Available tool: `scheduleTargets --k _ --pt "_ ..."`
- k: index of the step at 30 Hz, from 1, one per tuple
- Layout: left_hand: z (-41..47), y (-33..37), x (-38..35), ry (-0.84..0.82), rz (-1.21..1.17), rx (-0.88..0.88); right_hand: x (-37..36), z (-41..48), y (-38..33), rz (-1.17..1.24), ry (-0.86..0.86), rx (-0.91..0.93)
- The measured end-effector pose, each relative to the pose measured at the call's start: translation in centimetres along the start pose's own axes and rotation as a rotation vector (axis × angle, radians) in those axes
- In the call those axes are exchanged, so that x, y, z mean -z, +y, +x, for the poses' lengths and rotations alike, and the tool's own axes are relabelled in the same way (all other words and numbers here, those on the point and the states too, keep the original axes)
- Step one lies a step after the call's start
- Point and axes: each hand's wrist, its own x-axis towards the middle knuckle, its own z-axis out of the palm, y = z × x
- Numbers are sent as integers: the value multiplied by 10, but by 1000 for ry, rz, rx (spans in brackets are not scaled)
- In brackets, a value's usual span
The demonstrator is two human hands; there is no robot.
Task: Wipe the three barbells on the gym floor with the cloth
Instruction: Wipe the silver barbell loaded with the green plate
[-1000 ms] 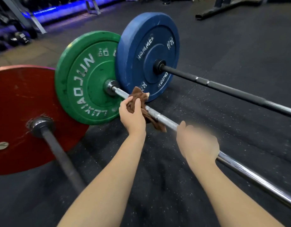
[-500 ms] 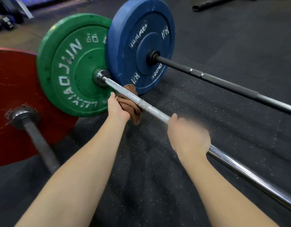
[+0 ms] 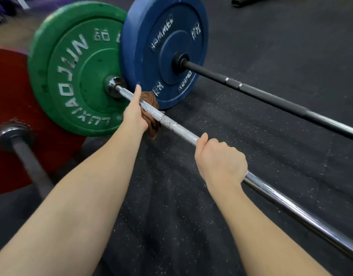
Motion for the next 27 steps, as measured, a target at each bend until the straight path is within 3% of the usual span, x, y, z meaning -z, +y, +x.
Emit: scheduleTargets --k 6,12,19,27 --pt "-4 -9 2 -93 -38 58 1 -1 0 16 10 14" --pt "21 -12 7 -14 31 -4 0 -2 1 6 18 -2" --pt "90 30 36 204 126 -68 -4 0 2 -24 23 -13" --pt "53 14 8 119 24 -51 -5 2 0 -33 13 -21"
